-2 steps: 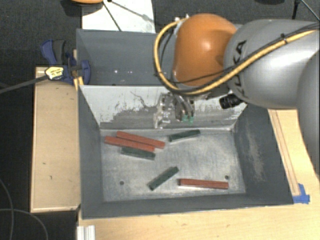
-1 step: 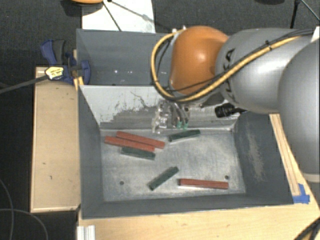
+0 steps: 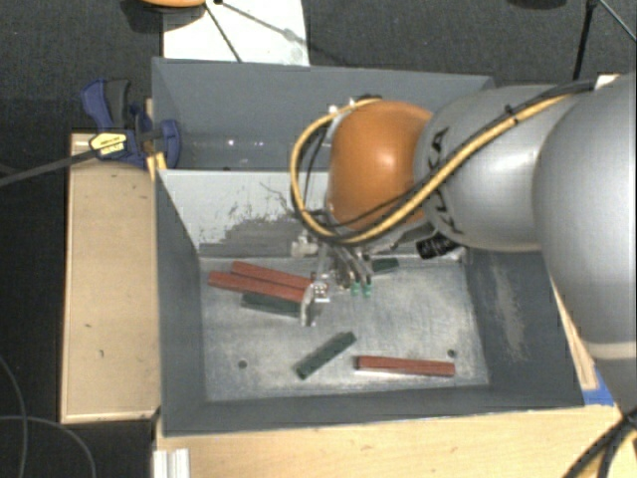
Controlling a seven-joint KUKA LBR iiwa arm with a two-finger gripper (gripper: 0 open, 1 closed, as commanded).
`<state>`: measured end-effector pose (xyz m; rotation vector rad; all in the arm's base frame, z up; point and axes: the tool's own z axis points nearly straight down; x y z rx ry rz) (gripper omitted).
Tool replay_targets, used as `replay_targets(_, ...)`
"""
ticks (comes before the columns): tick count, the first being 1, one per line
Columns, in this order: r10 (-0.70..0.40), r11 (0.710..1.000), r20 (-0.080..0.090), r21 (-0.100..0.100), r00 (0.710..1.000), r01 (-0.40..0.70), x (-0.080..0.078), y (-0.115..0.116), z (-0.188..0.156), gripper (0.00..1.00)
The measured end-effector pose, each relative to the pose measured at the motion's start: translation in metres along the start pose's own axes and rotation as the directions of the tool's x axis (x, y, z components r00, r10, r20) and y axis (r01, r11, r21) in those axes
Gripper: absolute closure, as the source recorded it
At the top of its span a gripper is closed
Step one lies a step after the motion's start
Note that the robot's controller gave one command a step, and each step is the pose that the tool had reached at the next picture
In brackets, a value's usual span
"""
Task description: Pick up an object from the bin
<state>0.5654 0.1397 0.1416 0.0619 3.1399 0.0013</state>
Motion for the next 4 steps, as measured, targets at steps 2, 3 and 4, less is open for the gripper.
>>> replay_targets(2, 0.007, 1.0, 0.009, -0.004, 1.0, -0.007, -0.003, 0.017, 0.068, 1.0)
replay_targets(3, 0.008, 1.0, 0.009, -0.004, 1.0, -0.007, -0.003, 0.017, 0.068, 1.0)
replay_targets(4, 0.022, 1.0, 0.002, 0.0, 1.0, -0.022, 0.012, -0.01, -0.074, 1.0)
